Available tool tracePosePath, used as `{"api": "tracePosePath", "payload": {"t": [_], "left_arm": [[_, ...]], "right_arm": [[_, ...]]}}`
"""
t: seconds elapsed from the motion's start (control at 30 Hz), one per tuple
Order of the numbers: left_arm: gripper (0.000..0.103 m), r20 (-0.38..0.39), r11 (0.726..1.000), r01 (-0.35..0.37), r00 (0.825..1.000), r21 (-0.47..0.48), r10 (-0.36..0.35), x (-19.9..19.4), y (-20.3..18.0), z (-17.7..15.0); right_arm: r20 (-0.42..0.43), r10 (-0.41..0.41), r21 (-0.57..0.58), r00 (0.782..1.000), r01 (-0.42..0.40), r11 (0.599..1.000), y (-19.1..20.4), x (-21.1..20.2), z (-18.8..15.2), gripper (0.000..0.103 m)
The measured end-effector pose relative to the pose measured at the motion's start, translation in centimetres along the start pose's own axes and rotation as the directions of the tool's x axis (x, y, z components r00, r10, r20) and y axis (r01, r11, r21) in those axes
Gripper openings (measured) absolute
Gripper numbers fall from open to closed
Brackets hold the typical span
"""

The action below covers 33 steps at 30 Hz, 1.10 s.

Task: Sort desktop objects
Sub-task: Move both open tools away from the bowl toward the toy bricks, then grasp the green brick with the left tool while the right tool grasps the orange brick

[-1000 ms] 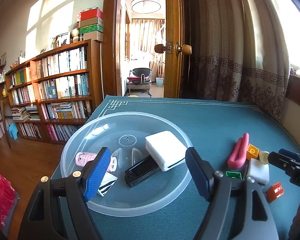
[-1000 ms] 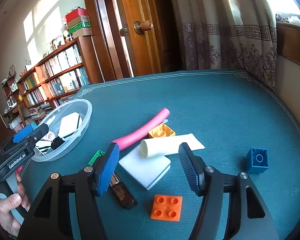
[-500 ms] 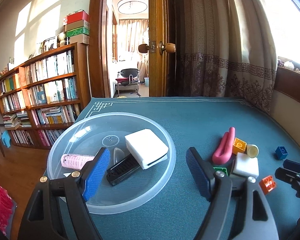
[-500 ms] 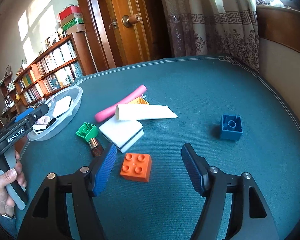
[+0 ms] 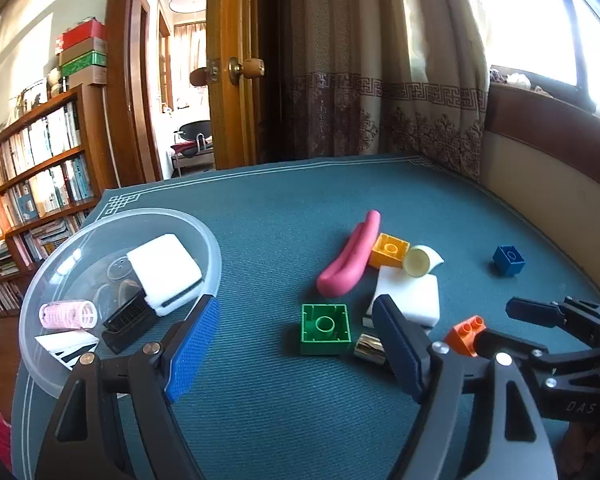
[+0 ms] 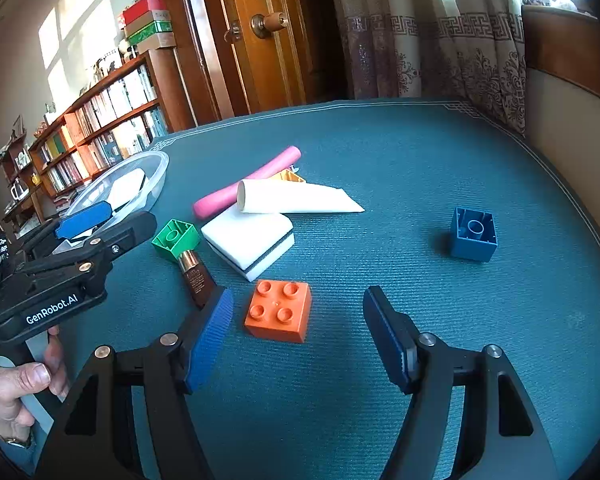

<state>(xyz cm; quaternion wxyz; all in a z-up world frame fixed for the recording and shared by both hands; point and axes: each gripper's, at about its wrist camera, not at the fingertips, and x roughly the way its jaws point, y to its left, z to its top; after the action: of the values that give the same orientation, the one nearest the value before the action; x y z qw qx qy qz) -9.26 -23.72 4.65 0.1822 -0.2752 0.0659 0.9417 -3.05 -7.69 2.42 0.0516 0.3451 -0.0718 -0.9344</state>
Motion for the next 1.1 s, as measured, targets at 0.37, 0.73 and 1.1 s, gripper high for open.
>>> {"api": "tracePosePath", "payload": {"t": [0.37, 0.73, 1.1], "left_arm": [[0.072, -0.151, 0.996, 0.045, 0.987, -0.073, -0.055, 3.4, 1.2, 0.2], [0.064, -0.187, 0.998, 0.052, 0.981, -0.033, -0.057, 4.3, 0.5, 0.3], [0.047, -0.237, 0.998, 0.046, 0.970, -0.044, -0.055, 5.1, 0.7, -0.1]], "right_arm": [[-0.026, -0.012, -0.016, 1.000, 0.011, 1.000, 0.4, 0.4, -0.1, 0.071], [-0.056, -0.019, -0.025, 0.998, 0.017, 1.000, 0.7, 1.0, -0.1, 0.071], [-0.073, -0.041, -0.035, 0.997, 0.038, 0.999, 0.9, 1.4, -0.1, 0.071]]}}
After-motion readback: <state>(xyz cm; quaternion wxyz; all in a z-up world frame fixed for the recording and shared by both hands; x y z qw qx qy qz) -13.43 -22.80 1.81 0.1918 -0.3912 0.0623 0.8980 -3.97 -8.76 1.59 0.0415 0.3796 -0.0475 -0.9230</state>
